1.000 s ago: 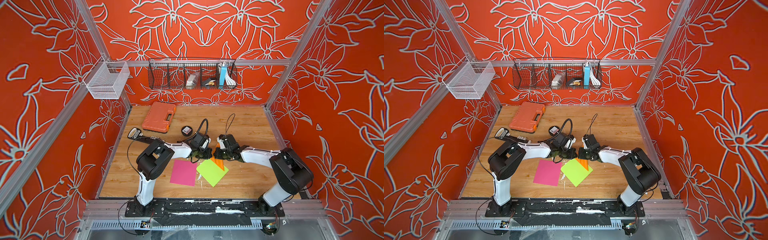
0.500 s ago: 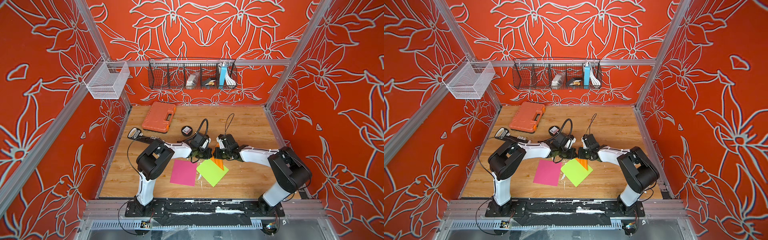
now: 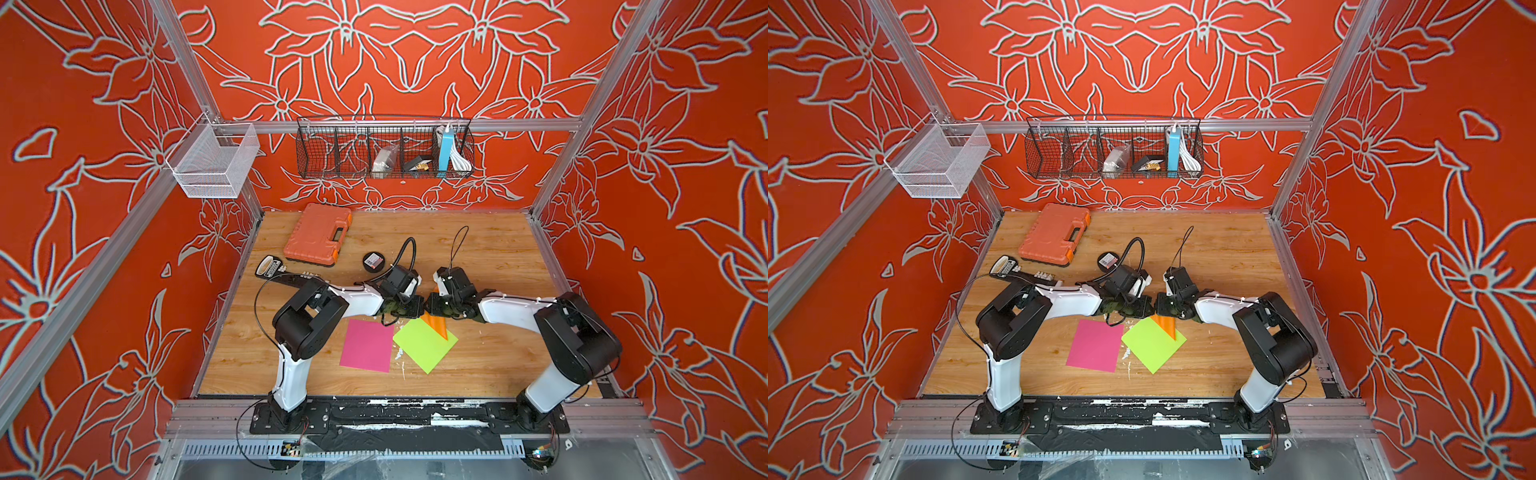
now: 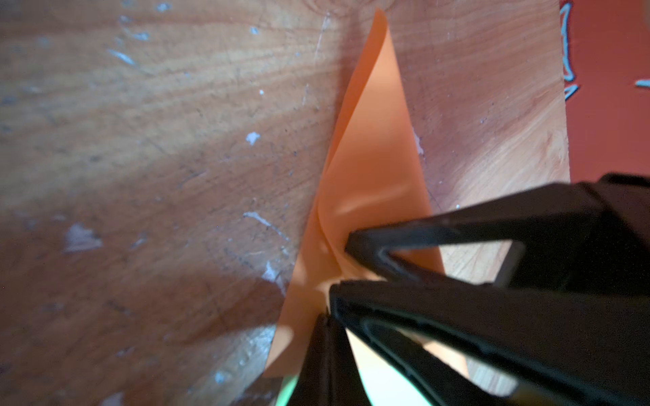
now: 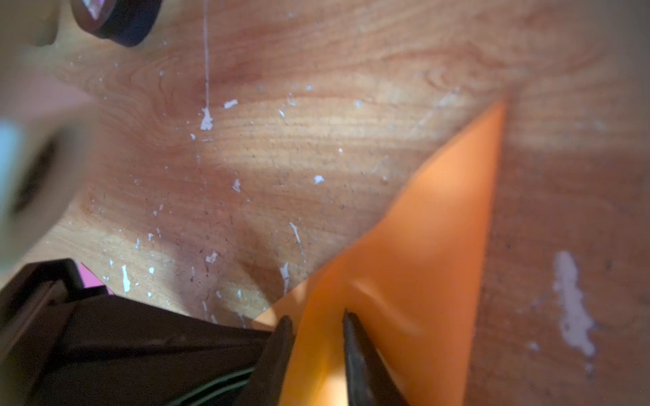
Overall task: Fold the square paper diagonally
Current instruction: Fold the paper at the center of the board.
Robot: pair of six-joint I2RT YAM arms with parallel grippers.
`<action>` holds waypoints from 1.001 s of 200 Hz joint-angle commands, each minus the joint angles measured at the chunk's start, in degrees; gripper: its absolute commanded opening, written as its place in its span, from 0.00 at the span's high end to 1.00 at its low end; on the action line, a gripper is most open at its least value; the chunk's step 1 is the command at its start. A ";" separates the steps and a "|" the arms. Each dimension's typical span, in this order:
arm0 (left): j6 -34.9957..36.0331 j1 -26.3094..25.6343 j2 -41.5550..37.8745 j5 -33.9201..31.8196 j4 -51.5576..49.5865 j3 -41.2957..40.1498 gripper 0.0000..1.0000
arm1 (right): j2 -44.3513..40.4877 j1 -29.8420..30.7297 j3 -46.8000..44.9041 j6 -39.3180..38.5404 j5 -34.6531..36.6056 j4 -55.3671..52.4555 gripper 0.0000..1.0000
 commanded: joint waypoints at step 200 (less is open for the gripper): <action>0.84 -0.18 -3.29 -11.44 -7.69 -0.55 1.00 | 1.65 0.51 0.10 1.89 -0.10 -3.73 0.40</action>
